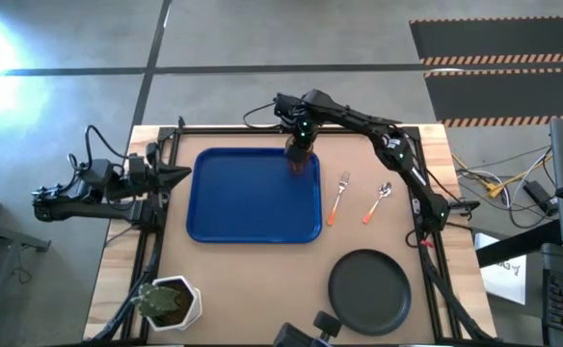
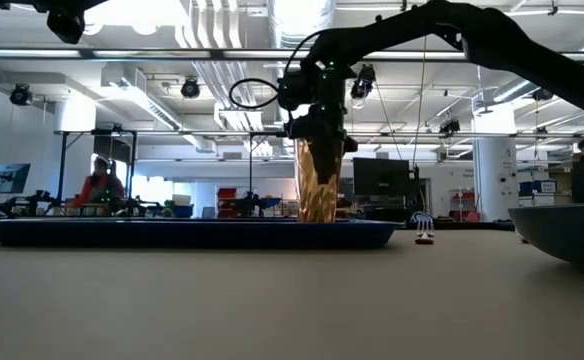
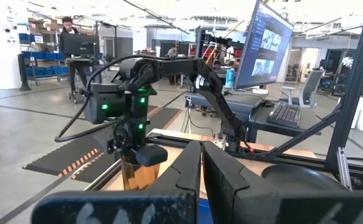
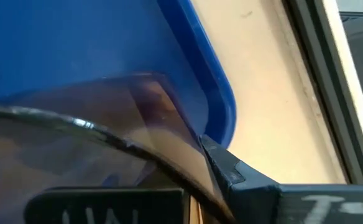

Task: Pick and place plate/cup/fork/spoon on tray
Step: Put the orange cup on the top right of the blue tray

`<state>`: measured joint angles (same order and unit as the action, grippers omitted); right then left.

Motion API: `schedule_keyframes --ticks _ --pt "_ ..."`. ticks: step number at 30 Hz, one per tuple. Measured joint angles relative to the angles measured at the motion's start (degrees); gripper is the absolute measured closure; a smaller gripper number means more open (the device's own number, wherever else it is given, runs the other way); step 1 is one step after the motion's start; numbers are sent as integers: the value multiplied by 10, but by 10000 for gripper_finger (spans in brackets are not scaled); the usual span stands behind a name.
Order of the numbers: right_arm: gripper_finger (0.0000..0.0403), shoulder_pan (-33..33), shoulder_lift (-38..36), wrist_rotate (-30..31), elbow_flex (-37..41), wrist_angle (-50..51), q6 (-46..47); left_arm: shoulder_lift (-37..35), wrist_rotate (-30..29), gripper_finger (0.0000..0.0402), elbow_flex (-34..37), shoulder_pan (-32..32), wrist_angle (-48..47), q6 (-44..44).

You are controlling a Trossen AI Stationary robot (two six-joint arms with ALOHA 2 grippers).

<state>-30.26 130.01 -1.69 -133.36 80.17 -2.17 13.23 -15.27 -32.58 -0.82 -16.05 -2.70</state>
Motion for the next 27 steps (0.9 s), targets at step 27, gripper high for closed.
schedule_keyframes --ticks 27 --pt "298 13 -55 7 -10 -3 7 -4 0 402 1 0 -9 0"
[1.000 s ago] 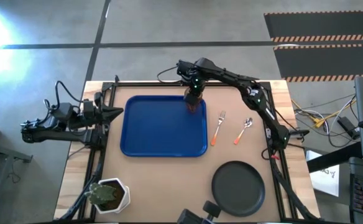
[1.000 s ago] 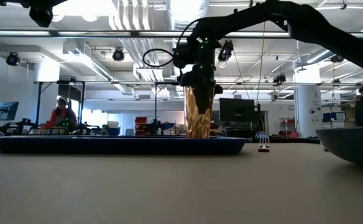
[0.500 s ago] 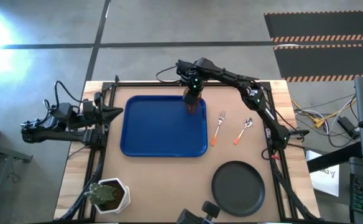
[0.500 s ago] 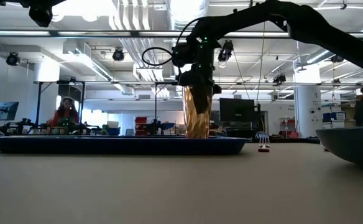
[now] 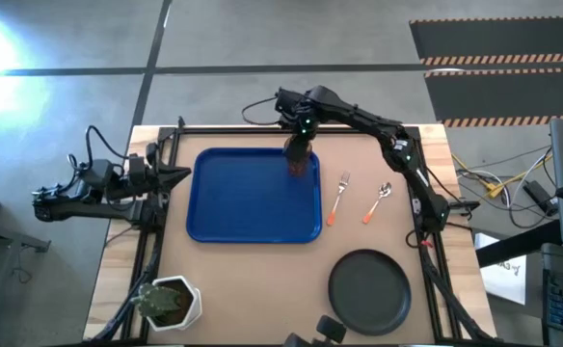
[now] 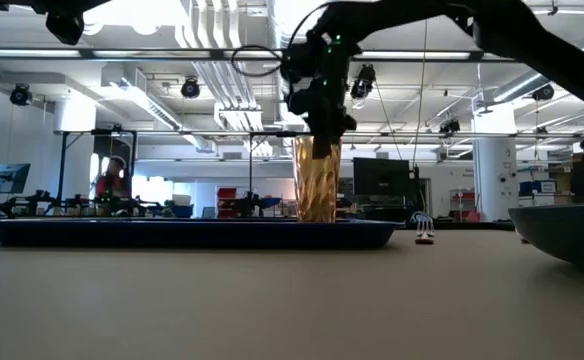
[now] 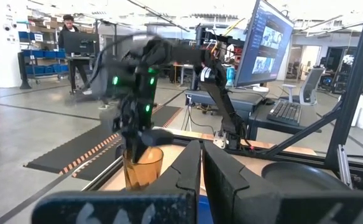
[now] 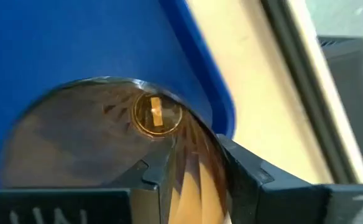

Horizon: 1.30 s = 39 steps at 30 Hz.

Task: Pick and place plate/cup/fork/spoon on tray
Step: Put the orange cup on the top right of the blue tray, then put the black plate on the bottom left of the orange cup on the blue tray

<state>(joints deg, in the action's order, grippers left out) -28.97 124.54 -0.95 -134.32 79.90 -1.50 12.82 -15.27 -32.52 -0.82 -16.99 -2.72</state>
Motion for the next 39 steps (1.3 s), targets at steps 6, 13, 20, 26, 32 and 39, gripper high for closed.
schedule_keyframes --ticks 6,13,20,26,32,39 --pt "286 0 -71 51 0 -3 0 0 0 402 0 0 0 0" --pt "283 17 -181 16 0 30 83 0 0 402 0 0 0 0" --pt "268 121 -248 22 2 104 187 0 0 402 -1 0 0 0" --pt "231 229 -271 19 30 101 293 0 0 402 -1 0 0 0" --pt "205 310 -284 20 123 101 368 -2 0 402 0 0 1 0" --pt "202 374 -304 -51 283 101 481 -2 0 402 0 0 1 0"
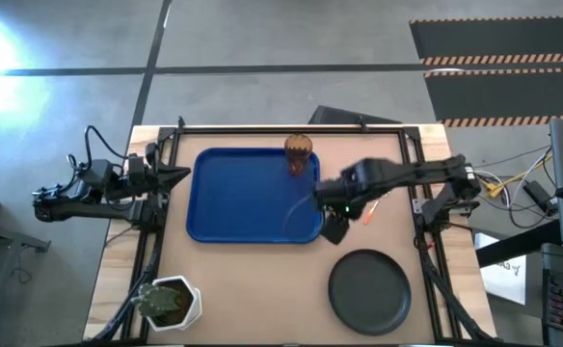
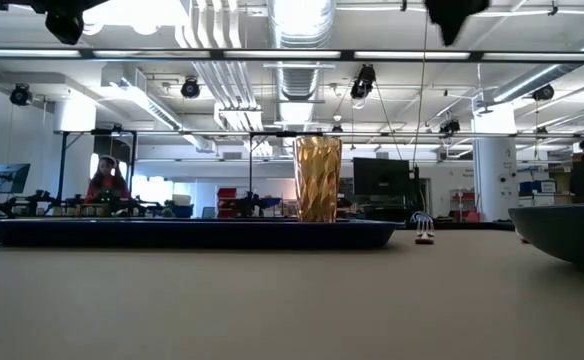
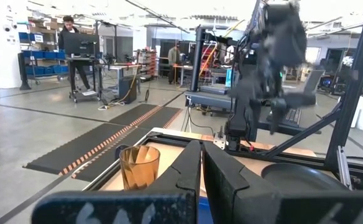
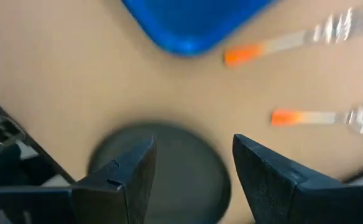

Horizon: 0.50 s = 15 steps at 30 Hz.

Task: Pick and place plate/cup/fork/spoon on tray
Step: Put the black plate on the bottom left of the orange cup on the blue tray

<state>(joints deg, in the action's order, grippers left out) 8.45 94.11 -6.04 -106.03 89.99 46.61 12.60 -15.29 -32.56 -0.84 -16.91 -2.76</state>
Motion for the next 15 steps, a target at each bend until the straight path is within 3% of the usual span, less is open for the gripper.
schedule_keyframes --ticks 7,15 --pt "202 56 -4 -73 134 -14 59 0 0 402 0 0 2 0" --pt "202 78 -4 -96 259 -179 41 0 0 402 0 0 2 -11"
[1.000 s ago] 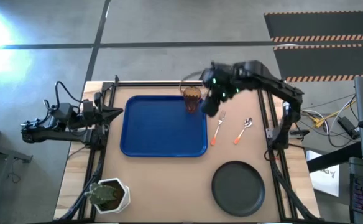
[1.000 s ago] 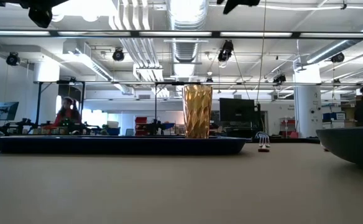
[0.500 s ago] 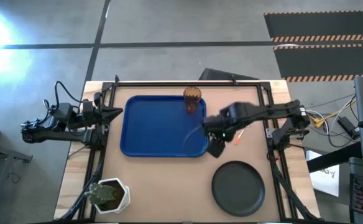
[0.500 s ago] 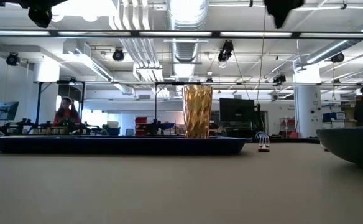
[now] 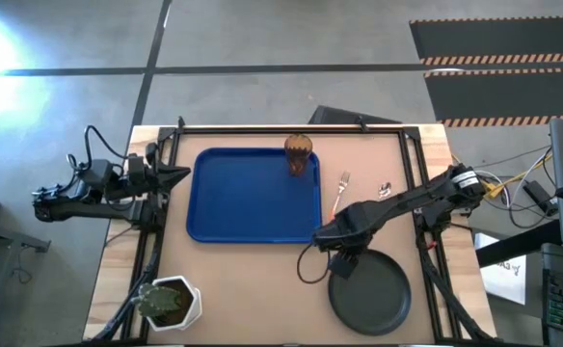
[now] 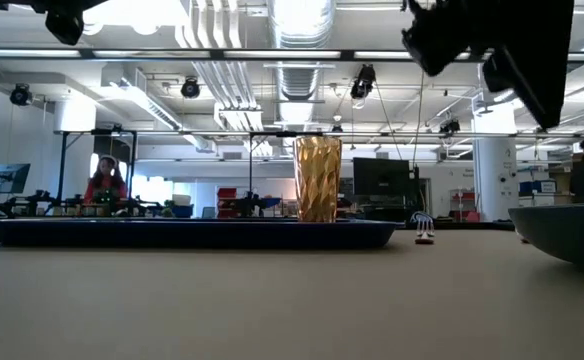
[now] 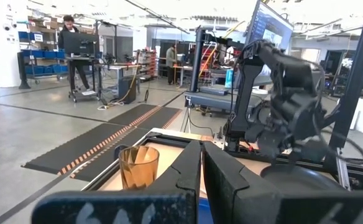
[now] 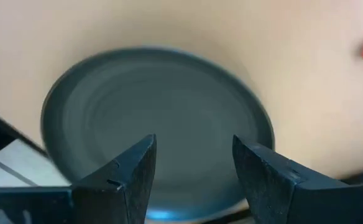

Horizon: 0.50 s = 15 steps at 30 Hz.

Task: Pick and place plate/cup/fork/spoon on tray
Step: Put the black plate on the bottom left of the orange cup on the blue tray

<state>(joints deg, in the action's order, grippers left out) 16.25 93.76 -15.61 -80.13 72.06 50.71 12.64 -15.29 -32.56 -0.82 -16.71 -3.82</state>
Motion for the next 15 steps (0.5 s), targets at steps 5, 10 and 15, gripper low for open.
schedule_keyframes --ticks 5,10,15 --pt "202 -17 0 -2 49 -21 -39 -1 0 402 0 0 1 -4" --pt "202 -39 0 -40 80 -51 -90 0 0 402 0 0 0 -3" --pt "202 -59 0 -69 104 -151 -130 -1 0 402 0 0 -1 -4"
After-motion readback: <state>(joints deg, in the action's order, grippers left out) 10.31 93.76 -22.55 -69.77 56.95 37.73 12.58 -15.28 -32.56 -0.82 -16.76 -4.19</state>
